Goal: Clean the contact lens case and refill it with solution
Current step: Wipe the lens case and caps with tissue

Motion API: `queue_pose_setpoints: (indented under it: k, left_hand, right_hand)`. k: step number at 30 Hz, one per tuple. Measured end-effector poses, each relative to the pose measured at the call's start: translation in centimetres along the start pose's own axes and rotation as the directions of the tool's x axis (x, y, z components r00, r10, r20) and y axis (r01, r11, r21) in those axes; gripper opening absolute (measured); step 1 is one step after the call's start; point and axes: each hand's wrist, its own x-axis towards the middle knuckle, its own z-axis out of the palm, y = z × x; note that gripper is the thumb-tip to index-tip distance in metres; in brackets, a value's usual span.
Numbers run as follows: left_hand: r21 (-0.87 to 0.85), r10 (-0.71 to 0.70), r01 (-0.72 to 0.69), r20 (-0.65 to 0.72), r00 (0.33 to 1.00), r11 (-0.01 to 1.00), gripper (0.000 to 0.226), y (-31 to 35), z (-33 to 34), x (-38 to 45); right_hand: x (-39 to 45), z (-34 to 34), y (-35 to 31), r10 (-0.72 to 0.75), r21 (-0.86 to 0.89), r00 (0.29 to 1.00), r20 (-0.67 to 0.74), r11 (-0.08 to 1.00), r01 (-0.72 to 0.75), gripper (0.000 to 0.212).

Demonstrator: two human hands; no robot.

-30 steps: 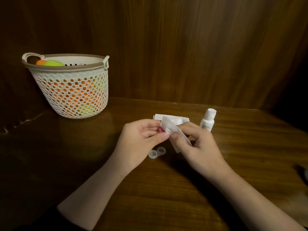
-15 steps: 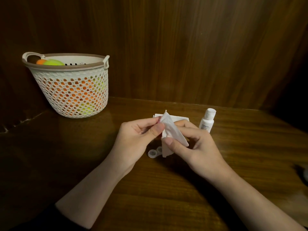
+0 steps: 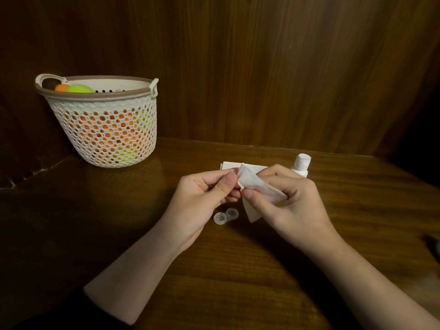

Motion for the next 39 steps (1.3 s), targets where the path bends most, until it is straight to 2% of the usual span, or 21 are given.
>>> queue_pose_setpoints:
  k: [5, 8, 11, 15, 17, 20, 24, 26, 28, 30, 32, 34, 36, 39]
  left_hand:
    - [-0.014, -0.028, 0.030, 0.108, 0.994, 0.999, 0.034, 0.0, 0.0, -0.2]
    - [0.004, -0.034, 0.034, 0.107, 0.994, 0.999, 0.038, 0.1, 0.0, -0.2]
    - [0.056, -0.005, 0.003, 0.046, 0.999, 0.998, 0.037, 0.1, 0.0, -0.1]
    - [0.038, 0.029, -0.030, 0.012, 1.000, 0.999, 0.026, 0.4, 0.2, -0.2]
    - [0.017, 0.021, -0.021, 0.013, 1.000, 1.000, 0.029, 0.4, 0.2, -0.2]
    - [0.008, 0.004, -0.004, 0.027, 1.000, 1.000, 0.030, 0.4, 0.4, -0.3]
    - [0.042, -0.008, 0.006, 0.040, 0.999, 0.999, 0.034, 0.5, 0.6, -0.4]
    - [0.059, -0.002, 0.000, 0.032, 0.999, 0.998, 0.041, 0.6, 0.7, -0.4]
    - [0.052, 0.017, -0.018, 0.024, 1.000, 0.998, 0.033, 0.8, 0.7, -0.4]
    - [0.038, 0.038, -0.039, 0.018, 0.999, 0.999, 0.025, 1.0, 0.6, -0.5]
    - [0.026, 0.044, -0.044, 0.004, 0.999, 0.999, 0.026, 1.0, 0.5, -0.4]
    - [0.022, 0.030, -0.030, 0.003, 1.000, 0.999, 0.031, 0.9, 0.5, -0.4]
    - [0.037, 0.029, -0.030, 0.016, 0.999, 0.999, 0.032, 0.9, 0.6, -0.5]
    - [0.062, 0.046, -0.047, 0.027, 0.999, 0.997, 0.027, 1.0, 0.7, -0.5]
  right_hand:
    - [-0.3, 0.3, -0.3, 0.033, 0.108, 0.999, 0.000, 0.994, -0.033, 0.002]
    - [-0.4, 0.7, -0.4, 0.052, 0.144, 0.998, -0.023, 0.988, -0.048, 0.007]
    - [-0.3, 0.7, -0.3, 0.074, 0.082, 0.996, -0.056, 0.994, -0.069, 0.007]
    - [0.0, 0.3, -0.3, 0.120, -0.077, 0.993, -0.003, 0.990, -0.120, 0.010]
    - [0.1, 0.2, -0.5, 0.104, -0.085, 0.994, 0.023, 0.991, -0.102, 0.010]
    - [-0.1, 0.2, -0.6, 0.103, -0.006, 0.994, 0.036, 0.995, -0.103, 0.008]
    - [-0.3, 0.6, -0.9, 0.127, 0.055, 0.991, -0.040, 0.991, -0.125, 0.007]
    - [-0.3, 0.7, -1.0, 0.119, 0.016, 0.988, -0.100, 0.993, -0.118, 0.008]
    - [-0.3, 0.9, -0.9, 0.129, -0.057, 0.984, -0.122, 0.989, -0.137, 0.010]
    - [-0.1, 0.9, -0.8, 0.147, -0.129, 0.984, -0.100, 0.979, -0.159, 0.013]
    - [0.0, 0.9, -0.6, 0.155, -0.171, 0.986, -0.053, 0.972, -0.162, 0.019]
    - [0.1, 0.8, -0.5, 0.169, -0.115, 0.986, -0.002, 0.979, -0.168, 0.016]
    - [0.0, 0.6, -0.4, 0.189, 0.024, 0.982, 0.031, 0.982, -0.190, 0.010]
    - [-0.3, 0.7, -0.5, 0.226, 0.169, 0.974, 0.033, 0.959, -0.229, 0.014]
